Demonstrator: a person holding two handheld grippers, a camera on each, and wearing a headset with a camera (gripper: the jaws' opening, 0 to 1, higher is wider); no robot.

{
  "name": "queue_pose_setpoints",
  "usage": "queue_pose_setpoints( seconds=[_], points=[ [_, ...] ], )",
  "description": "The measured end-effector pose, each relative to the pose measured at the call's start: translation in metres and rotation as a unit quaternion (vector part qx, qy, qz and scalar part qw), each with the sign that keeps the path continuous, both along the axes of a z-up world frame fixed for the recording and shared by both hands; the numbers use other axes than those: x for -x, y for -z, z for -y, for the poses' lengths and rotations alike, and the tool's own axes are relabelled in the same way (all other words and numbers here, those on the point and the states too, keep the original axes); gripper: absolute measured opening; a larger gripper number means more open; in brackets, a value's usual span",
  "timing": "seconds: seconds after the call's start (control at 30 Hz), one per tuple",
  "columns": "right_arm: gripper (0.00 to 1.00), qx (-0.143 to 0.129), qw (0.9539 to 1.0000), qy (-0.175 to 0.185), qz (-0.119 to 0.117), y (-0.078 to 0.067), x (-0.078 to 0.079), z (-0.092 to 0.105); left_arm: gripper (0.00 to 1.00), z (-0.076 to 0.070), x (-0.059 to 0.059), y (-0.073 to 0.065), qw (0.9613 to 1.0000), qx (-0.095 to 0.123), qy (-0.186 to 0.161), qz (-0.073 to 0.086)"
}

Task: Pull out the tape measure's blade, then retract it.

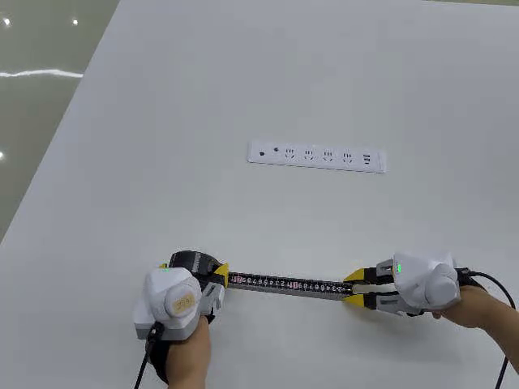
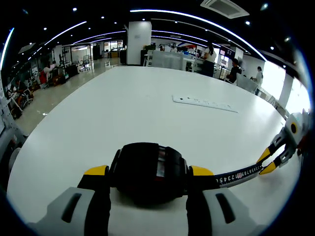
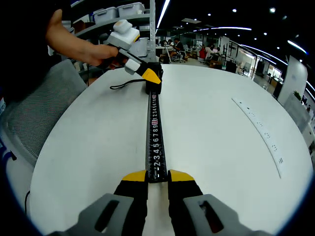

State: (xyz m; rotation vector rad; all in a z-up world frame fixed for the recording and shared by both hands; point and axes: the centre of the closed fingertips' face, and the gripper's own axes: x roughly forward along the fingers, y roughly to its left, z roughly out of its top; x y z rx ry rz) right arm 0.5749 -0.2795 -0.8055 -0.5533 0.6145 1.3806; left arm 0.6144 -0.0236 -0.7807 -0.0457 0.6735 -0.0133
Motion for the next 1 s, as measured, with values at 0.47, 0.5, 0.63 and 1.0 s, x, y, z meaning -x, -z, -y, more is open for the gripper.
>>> queue_pose_setpoints(
  seconds=[0.47, 0.5, 0.63, 1.0],
  points=[
    [0.14, -0.001, 1.0000, -0.003, 0.000, -0.002, 0.000, -0.005, 0.58, 0.000, 0.001, 0.000, 1.0000, 0.005, 0.002, 0.000],
    [0.14, -0.001, 1.0000, -0.003, 0.000, -0.002, 0.000, -0.006, 0.58, 0.000, 0.001, 0.000, 1.0000, 0.005, 0.002, 0.000],
    [0.14, -0.002, 1.0000, -0.004, 0.000, -0.003, 0.000, -0.007, 0.58, 0.000, 0.001, 0.001, 1.0000, 0.008, 0.002, 0.002],
    [0.14, -0.003, 1.0000, -0.005, 0.002, -0.005, -0.002, -0.011, 0.58, 0.000, 0.001, 0.001, 1.0000, 0.008, 0.002, 0.001]
  ],
)
